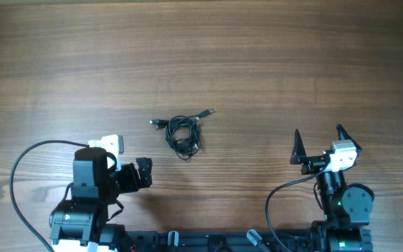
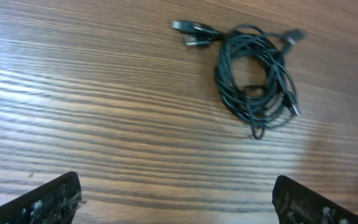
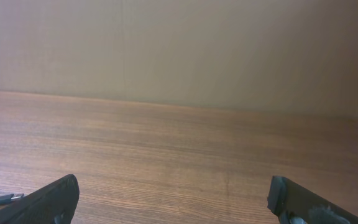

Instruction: Untangle cables

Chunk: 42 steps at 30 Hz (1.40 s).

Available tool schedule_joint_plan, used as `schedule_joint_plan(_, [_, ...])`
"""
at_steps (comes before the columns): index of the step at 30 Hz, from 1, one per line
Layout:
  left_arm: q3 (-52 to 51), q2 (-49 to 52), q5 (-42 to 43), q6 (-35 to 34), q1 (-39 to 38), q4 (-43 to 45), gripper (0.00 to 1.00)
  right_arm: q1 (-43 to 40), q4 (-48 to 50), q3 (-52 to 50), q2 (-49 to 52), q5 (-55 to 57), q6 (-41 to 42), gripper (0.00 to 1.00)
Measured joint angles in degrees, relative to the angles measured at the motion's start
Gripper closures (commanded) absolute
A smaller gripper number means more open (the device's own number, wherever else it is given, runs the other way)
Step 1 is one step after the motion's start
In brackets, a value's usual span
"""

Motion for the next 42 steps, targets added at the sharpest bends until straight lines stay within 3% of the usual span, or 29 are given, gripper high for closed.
schedule_joint_plan(6, [0.1, 0.5, 0.4, 0.0, -6.6, 6.8, 0.0, 0.0, 0.0, 0.0, 0.0, 0.0, 0.0, 0.0])
schedule_joint_plan(10, [0.4, 6.3, 0.3, 0.0, -8.3, 11.6, 0.0, 0.0, 0.0, 0.0, 0.0, 0.0, 0.0, 0.0])
schedule_joint_plan(12, [2.4, 12.1, 0.1, 0.0, -9.2, 12.5, 0.0, 0.0, 0.0, 0.0, 0.0, 0.0, 0.0, 0.01])
schedule_joint_plan(18, [21.3, 39.9, -6.1, -0.5, -14.4, 9.0, 0.0, 0.0, 0.0, 0.0, -0.1, 0.0, 0.0, 0.0])
schedule_joint_plan(22, [25.6, 52.0, -9.8, -3.9, -16.7, 8.8, 0.0, 0.0, 0.0, 0.0, -0.1, 0.0, 0.0, 0.0])
schedule_joint_plan(28, [25.7, 54.7, -14.1, -9.8, -17.2, 10.9, 0.0, 0.0, 0.0, 0.0, -0.1, 0.0, 0.0, 0.0])
schedule_joint_plan(34, [25.8, 55.0, -11.7, -10.8, -17.3, 12.5, 0.03, 0.0, 0.0, 0.0, -0.1, 0.0, 0.0, 0.01])
schedule_joint_plan(42, [25.9, 64.0, -11.3, -12.4, -17.3, 12.4, 0.06, 0.0, 0.0, 0.0, -0.1, 0.0, 0.0, 0.0])
